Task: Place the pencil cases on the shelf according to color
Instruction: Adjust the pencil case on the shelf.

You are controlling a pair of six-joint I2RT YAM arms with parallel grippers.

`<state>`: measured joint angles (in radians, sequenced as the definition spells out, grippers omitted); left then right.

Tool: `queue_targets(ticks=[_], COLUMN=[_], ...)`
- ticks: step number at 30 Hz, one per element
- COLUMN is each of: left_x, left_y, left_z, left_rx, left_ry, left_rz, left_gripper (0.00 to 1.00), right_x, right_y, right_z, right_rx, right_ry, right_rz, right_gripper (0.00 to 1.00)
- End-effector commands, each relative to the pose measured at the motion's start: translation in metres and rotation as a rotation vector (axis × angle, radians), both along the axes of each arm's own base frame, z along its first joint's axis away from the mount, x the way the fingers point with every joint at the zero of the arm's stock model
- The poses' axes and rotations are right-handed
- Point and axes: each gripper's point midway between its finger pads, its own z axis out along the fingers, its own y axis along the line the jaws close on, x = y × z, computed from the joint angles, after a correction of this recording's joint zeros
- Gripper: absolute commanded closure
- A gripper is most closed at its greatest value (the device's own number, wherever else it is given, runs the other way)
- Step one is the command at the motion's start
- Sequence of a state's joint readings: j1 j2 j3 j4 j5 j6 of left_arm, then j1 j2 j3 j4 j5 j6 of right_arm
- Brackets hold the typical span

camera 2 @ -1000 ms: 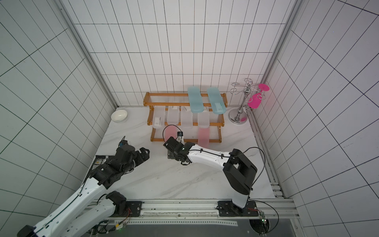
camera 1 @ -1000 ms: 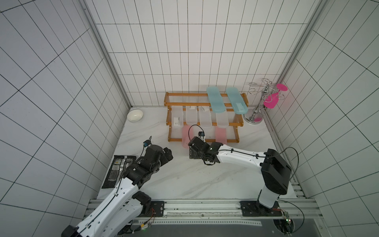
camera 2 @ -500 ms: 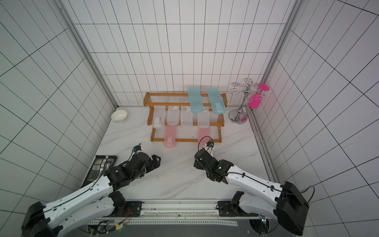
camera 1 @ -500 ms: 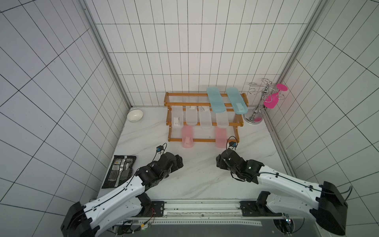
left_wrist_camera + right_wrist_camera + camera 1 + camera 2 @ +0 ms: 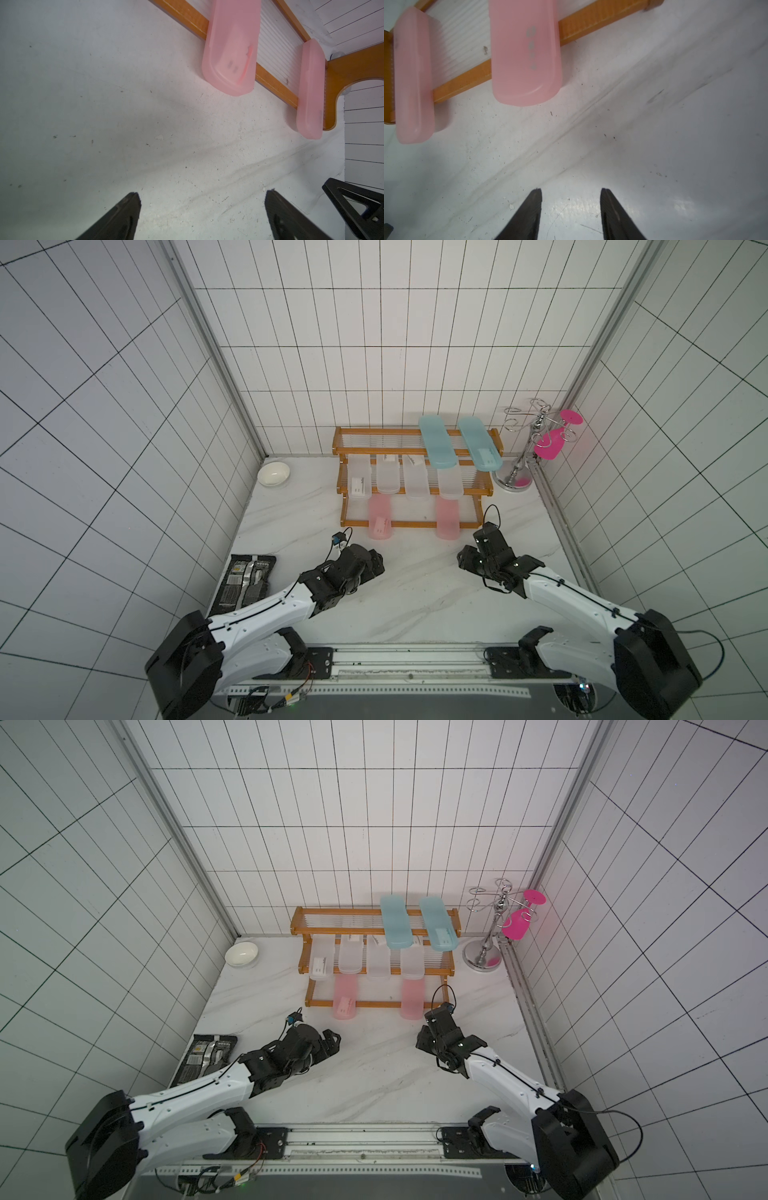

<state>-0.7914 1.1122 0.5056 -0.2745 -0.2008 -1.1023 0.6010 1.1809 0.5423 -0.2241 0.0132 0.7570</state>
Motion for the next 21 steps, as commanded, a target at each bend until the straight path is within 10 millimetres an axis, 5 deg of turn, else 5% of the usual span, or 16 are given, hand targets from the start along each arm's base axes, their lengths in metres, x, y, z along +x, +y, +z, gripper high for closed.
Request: queue_targets(ticks=[1, 21], left_x=[0.012, 0.044], left_y=[-0.015, -0.033], left_z=[0.009, -0.029], left_rx=[-0.04, 0.083], left_ry=[-0.031, 0.028], left_rz=[-0.001, 0.036], left_gripper=[0.02, 0.02], right_x=[0.015, 0.065], right_y=[0.018, 0.013], right_z=[0.007, -0.009], right_rx=[0.038, 0.032], right_ry=[-0.022, -0.064], right_rz=[0.061, -0.05], right_gripper=[0.52, 0.56])
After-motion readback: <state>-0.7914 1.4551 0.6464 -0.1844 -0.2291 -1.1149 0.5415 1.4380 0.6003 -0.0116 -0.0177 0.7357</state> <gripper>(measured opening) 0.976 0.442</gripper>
